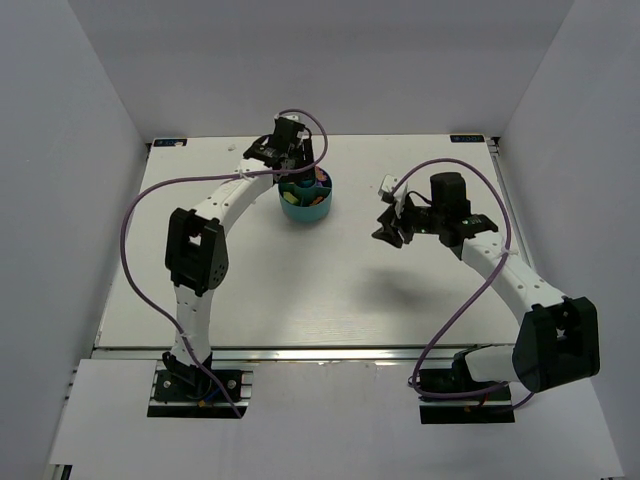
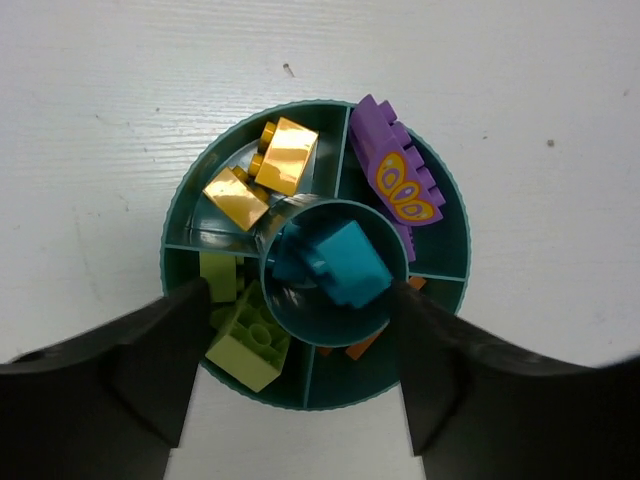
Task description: Sort the legos into containers by color
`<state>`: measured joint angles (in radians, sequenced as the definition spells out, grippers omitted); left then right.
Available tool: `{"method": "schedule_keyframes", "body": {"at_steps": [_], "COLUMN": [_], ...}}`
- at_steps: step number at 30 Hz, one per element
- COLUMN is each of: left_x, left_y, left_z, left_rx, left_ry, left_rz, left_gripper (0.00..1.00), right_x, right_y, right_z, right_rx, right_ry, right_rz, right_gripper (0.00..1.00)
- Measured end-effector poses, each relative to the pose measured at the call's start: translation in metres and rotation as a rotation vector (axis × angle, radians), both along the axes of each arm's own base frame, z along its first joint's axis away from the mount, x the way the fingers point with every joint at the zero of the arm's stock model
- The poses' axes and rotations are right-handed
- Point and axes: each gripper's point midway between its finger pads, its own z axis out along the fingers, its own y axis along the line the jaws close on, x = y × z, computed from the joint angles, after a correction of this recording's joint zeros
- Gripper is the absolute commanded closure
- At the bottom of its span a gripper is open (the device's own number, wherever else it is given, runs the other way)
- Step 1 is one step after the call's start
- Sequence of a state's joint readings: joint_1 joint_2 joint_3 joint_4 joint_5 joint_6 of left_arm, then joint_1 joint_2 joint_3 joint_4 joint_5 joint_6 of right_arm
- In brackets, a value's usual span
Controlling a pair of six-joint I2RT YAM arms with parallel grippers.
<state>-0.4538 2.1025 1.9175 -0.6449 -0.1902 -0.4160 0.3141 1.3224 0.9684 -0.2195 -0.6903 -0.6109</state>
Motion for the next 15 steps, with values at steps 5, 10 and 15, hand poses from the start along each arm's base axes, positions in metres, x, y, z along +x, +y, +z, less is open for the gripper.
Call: {"method": "schedule_keyframes", "body": {"at_steps": [5, 10, 15], "left_x": [0.002, -0.014, -0.076], "left_y": [0.000, 0.006, 0.025], "left_z": [0.011, 0.046, 0.098], "left_rx": [-0.012, -0.065, -0.205], "left_ry": [-0.022, -0.100, -0.236], "left_rz": [0.005, 0.009, 0.000], "left_gripper": [0.02, 0.02, 0.02], "right_x": [-0.002, 0.002, 0.016], "right_y": [-0.003, -0.011, -0.031], "right_z": [0.002, 0.012, 0.013], "right_rx": [-0.002, 0.006, -0.013], "right_ry": [-0.013, -0.024, 0.005], "right_rz": [-0.013, -0.071, -0.232], "right_gripper": [0.10, 0.11, 0.11]}}
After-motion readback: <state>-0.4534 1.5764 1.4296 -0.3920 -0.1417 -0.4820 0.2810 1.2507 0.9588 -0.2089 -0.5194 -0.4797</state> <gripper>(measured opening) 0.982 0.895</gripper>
